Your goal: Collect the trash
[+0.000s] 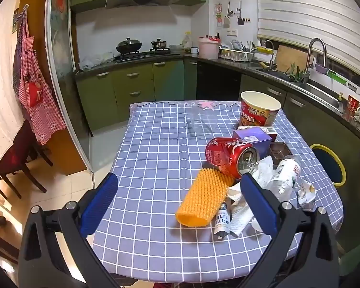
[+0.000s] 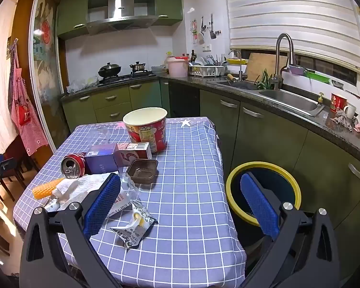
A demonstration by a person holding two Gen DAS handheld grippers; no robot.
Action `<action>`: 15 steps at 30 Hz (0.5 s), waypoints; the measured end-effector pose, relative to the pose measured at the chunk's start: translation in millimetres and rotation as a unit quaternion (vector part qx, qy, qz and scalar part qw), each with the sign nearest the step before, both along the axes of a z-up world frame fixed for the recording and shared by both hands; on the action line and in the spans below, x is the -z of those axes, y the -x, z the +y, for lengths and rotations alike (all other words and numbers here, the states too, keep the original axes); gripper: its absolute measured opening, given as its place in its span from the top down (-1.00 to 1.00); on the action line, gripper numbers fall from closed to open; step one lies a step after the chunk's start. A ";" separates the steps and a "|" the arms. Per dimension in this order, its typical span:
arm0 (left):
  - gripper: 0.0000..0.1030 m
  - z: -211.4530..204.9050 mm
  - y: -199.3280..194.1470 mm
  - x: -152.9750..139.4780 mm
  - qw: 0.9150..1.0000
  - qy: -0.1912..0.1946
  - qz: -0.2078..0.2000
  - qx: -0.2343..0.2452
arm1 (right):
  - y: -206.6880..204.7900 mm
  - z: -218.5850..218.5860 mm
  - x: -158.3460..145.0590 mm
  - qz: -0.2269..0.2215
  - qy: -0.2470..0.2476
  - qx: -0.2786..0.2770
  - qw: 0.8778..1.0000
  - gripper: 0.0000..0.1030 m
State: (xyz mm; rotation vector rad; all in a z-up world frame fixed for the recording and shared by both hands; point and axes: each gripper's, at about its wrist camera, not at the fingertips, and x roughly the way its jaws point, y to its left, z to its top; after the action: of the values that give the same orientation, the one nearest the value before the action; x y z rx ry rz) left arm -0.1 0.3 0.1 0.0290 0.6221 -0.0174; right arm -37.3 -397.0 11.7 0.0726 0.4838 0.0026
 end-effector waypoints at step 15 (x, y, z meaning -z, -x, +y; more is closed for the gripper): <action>-0.89 0.4 1.5 0.2 1.000 -0.002 0.000 0.000 | 0.1 0.5 0.2 -0.002 0.000 -0.001 1.000 -0.92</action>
State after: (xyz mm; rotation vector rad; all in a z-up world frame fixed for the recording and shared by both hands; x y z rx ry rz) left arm -1.6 0.7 -0.1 0.0324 0.6219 -0.0156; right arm -37.4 -396.5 11.5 0.0715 0.4805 0.0052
